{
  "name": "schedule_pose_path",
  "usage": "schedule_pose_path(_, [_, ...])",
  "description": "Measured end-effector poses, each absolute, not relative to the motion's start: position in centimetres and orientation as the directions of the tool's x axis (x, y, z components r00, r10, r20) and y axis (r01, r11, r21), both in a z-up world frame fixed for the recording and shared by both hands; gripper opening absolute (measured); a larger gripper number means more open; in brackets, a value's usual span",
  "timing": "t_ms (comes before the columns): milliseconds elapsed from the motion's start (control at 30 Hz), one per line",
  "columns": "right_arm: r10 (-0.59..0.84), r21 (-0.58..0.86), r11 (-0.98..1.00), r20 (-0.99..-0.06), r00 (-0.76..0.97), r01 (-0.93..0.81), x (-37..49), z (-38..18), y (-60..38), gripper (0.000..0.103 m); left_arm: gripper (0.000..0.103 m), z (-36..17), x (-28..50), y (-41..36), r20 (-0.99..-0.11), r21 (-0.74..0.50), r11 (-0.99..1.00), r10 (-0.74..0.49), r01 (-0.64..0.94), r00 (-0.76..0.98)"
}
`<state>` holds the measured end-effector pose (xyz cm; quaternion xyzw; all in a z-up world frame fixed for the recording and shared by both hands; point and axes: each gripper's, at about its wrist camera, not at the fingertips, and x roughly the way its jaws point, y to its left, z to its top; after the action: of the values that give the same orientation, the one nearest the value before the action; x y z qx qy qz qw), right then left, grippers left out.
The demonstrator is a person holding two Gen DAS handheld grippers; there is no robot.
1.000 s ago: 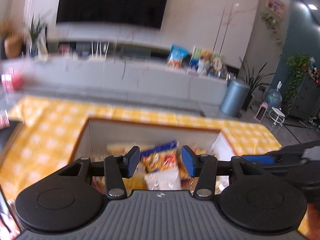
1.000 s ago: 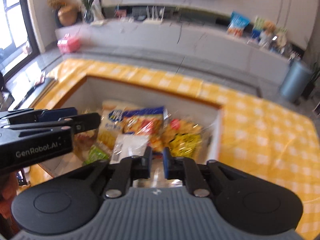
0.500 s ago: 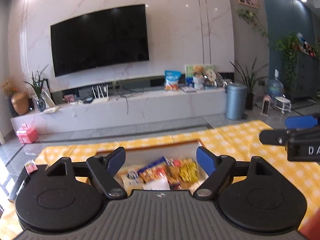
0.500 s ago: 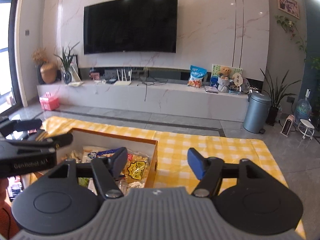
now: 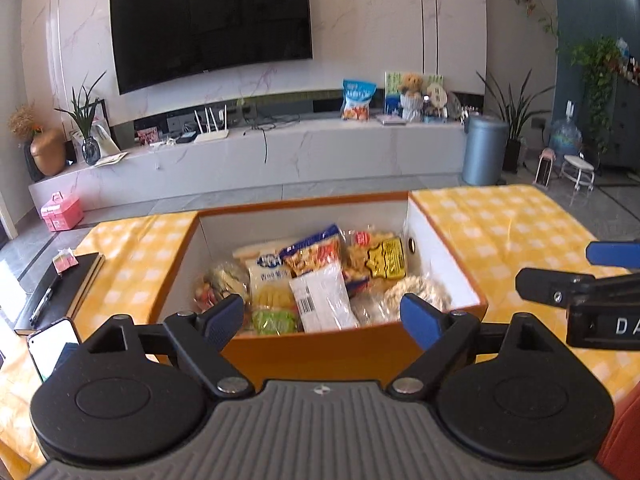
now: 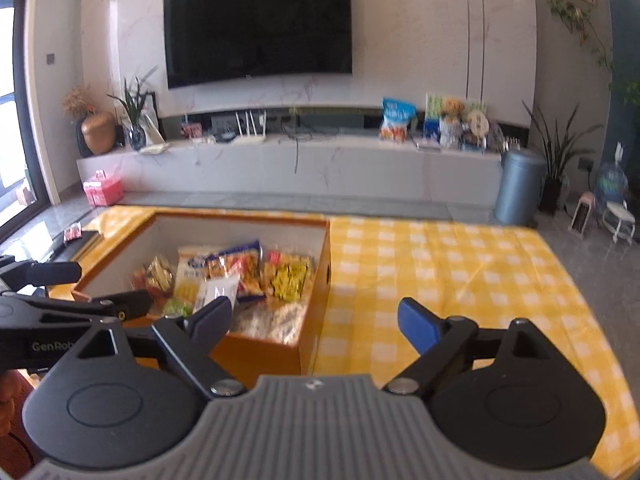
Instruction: Organize snacks
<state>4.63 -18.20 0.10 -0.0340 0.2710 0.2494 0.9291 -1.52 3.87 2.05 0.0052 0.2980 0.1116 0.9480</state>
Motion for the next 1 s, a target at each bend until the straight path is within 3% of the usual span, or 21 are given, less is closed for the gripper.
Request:
schedule_pose_path(233, [0.424, 0.088, 0.883, -0.570, 0.704, -0.461, 5.2, -2.1, -18.0, 0.088, 0.103, 0.5, -1.1, 3.5, -0.597, 0.078, 0.975, 0.213, -0.209, 0.774])
schedule_pose_path(1000, [0.409, 0.102, 0.897, -0.562, 0.719, -0.431, 5.4, -2.0, -18.9, 0.088, 0.103, 1.0, -1.2, 3.2, -0.597, 0.075, 0.975, 0.213, -0.211, 0.773])
